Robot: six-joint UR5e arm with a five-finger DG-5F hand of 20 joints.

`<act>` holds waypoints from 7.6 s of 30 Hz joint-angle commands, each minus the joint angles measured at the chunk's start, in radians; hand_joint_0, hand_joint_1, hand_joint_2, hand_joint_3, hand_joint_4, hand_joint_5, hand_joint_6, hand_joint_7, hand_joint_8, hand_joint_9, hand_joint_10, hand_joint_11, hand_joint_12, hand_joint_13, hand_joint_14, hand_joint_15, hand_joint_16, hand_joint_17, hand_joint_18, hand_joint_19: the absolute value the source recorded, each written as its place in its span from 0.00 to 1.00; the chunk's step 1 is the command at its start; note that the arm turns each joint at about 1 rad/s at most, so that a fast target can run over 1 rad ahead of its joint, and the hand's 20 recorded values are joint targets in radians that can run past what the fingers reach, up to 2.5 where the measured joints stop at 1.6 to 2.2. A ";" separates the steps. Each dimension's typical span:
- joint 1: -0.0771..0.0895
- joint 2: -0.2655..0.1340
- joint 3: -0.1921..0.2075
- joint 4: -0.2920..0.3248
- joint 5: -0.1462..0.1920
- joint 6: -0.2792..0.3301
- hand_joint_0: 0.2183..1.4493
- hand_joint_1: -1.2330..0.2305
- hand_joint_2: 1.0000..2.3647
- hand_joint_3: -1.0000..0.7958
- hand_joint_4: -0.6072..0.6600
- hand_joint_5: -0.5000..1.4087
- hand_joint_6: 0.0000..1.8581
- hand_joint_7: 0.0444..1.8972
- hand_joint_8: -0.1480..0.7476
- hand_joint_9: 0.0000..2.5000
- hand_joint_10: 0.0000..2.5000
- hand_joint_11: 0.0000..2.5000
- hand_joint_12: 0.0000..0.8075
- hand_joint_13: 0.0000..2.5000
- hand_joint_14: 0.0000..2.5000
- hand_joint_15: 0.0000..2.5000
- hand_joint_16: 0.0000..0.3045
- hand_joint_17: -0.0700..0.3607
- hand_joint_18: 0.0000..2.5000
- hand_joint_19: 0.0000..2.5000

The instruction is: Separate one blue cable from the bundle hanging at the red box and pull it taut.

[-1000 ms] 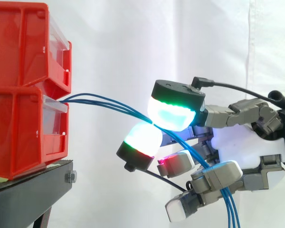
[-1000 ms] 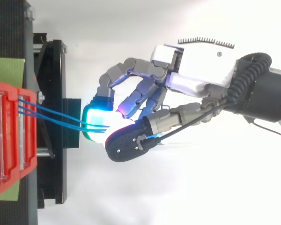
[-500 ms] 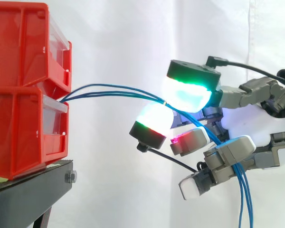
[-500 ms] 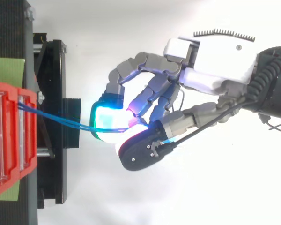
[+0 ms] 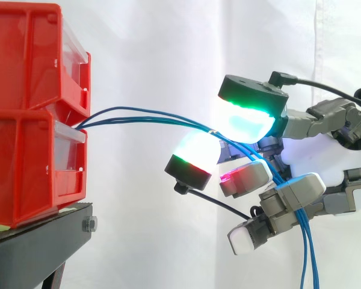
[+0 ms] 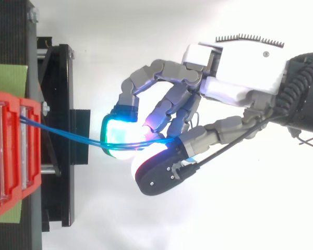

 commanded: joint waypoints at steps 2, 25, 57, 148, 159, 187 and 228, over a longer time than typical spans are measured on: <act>0.000 0.000 0.001 0.000 0.000 0.001 0.34 0.35 0.00 0.28 0.50 0.15 0.48 0.45 0.43 0.46 0.00 0.59 0.36 0.58 0.00 0.58 0.16 0.42 0.27 0.24; 0.000 0.000 0.000 -0.002 0.002 0.003 0.27 0.32 0.00 0.28 0.50 0.14 0.48 0.46 0.45 0.45 0.00 0.58 0.38 0.57 0.00 0.57 0.17 0.43 0.27 0.24; 0.000 0.000 0.000 -0.003 0.003 0.001 0.30 0.28 0.00 0.28 0.50 0.15 0.48 0.48 0.44 0.44 0.00 0.58 0.37 0.56 0.00 0.57 0.16 0.42 0.26 0.24; -0.009 0.002 0.001 -0.031 -0.001 0.004 0.39 0.29 0.01 0.41 0.40 0.15 0.50 0.53 0.42 0.47 0.00 0.60 0.35 0.58 0.00 0.59 0.16 0.42 0.27 0.24; -0.009 0.002 0.000 -0.038 0.002 0.004 0.48 0.23 0.00 0.28 0.32 0.16 0.51 0.55 0.37 0.51 0.00 0.68 0.34 0.58 0.00 0.60 0.15 0.40 0.27 0.22; -0.018 0.058 0.001 -0.149 0.003 0.004 0.23 0.26 0.00 0.28 0.42 0.17 0.48 0.52 0.44 0.48 0.00 0.61 0.40 0.55 0.00 0.57 0.17 0.43 0.25 0.23; -0.021 0.069 0.000 -0.178 0.022 0.004 0.30 0.17 0.00 0.28 0.47 0.17 0.47 0.52 0.40 0.42 0.01 0.59 0.41 0.44 0.01 0.49 0.16 0.42 0.20 0.19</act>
